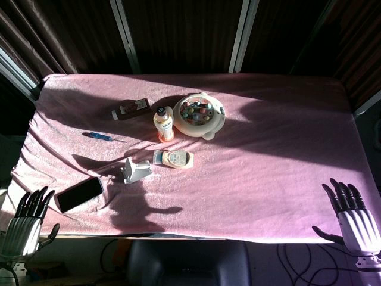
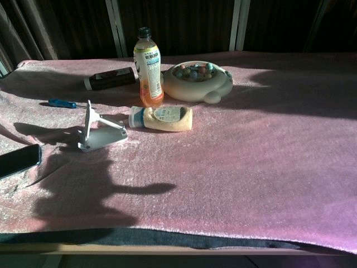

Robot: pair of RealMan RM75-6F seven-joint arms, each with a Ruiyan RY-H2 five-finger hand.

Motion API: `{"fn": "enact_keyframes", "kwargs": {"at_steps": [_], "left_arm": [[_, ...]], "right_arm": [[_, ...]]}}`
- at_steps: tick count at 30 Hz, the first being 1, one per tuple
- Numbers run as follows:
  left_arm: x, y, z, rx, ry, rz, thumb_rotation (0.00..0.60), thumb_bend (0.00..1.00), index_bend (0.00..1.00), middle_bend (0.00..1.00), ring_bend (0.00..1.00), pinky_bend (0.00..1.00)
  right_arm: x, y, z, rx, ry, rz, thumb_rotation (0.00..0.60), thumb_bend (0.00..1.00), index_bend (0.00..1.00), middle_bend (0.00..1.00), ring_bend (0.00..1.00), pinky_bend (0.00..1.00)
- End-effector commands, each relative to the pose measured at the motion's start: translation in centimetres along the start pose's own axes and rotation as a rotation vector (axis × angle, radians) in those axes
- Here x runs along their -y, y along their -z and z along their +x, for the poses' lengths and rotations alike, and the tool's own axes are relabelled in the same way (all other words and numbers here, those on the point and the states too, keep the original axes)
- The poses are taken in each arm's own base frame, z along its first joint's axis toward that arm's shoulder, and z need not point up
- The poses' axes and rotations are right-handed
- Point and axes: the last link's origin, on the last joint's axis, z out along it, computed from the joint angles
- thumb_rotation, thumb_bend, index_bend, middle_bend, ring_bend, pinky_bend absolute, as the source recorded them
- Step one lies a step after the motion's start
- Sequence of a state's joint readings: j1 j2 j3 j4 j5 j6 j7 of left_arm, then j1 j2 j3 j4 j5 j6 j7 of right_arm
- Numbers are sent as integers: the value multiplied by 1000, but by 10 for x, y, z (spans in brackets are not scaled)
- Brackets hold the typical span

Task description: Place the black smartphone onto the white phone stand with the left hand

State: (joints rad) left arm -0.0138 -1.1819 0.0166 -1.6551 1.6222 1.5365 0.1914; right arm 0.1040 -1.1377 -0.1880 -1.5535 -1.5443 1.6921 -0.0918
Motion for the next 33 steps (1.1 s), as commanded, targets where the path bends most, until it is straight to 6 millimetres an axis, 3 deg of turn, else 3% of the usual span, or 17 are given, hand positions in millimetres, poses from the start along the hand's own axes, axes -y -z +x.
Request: {"fn": "enact_keyframes", "kwargs": {"at_steps": [1,8,13,19,33], "left_arm": [[-3,-1,-2,12,10,-12,600,313,0,0,0,14],[-18,-15,-23,111,-26,29,600,274,2,8,0,55],[-37,-48,-33,209,-119,68,600,261,20,29,0,126],[-56,-83,-48,312,-226,129,600,259,42,57,0,134],[-77,-126,-55,455,-261,227,600,235,48,93,37,192]], "right_arm": [[3,0,-3,12,3,16,600,238,0,0,0,0],[8,4,-4,34,-3,59,600,239,0,0,0,0],[13,1,-6,47,-16,79,600,239,0,0,0,0],[16,-2,-7,44,-30,105,600,239,0,0,0,0],[14,-4,-7,95,-62,132,600,238,0,0,0,0]]}}
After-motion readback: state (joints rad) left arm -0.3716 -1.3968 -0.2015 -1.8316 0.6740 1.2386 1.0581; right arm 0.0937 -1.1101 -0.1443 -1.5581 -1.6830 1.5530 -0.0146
